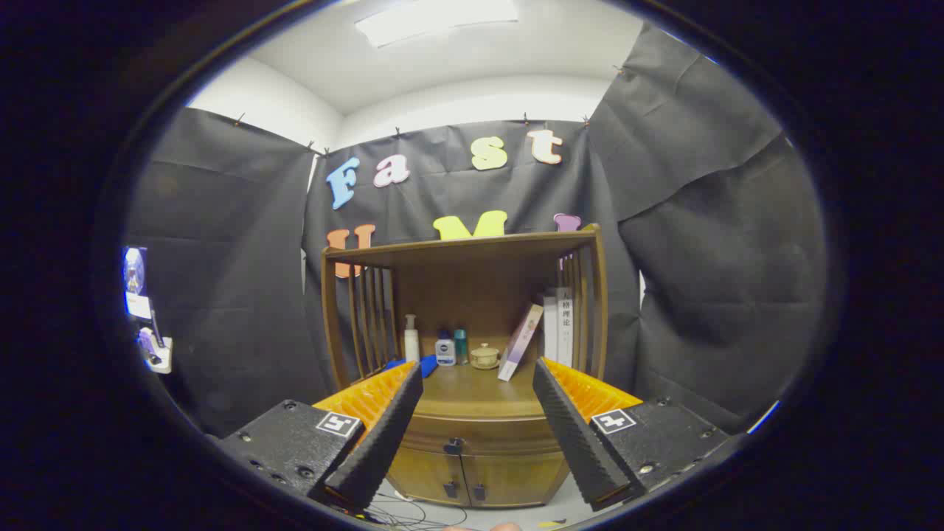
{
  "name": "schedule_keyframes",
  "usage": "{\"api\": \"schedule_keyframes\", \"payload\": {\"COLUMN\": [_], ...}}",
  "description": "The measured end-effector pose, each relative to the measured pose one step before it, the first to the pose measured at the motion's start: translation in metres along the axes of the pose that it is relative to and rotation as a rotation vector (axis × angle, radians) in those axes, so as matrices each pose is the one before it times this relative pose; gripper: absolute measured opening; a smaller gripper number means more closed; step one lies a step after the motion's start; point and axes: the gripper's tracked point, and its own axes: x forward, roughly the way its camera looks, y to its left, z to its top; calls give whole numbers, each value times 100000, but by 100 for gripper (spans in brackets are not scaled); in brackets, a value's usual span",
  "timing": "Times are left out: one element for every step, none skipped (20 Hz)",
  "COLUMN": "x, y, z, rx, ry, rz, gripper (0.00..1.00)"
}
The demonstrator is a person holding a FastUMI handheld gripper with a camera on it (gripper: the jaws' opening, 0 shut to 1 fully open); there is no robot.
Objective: Pull open the drawer, take out the items inside it, and place them on the countertop above the cabinet.
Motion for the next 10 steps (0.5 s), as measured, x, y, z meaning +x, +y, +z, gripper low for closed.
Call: {"api": "schedule_keyframes", "payload": {"x": [43, 5, 14, -94, -28, 44, 94, 165, 51, 100], "y": [180, 249, -56, -144, -12, -45, 91, 354, 321, 52], "z": [-62, -6, 231, 454, 275, -221, -227, -123, -9, -159], "rx": [-189, -442, -470, -220, -21, -173, -211, 57, 254, 80], "ry": [-90, -460, -1044, -1671, -1063, -60, 657, 274, -60, 8], "rz": [611, 706, -190, -362, -250, -77, 248, 576, 607, 317], "gripper": [99, 99, 99, 99, 99, 99, 99, 99, 99, 99]}}
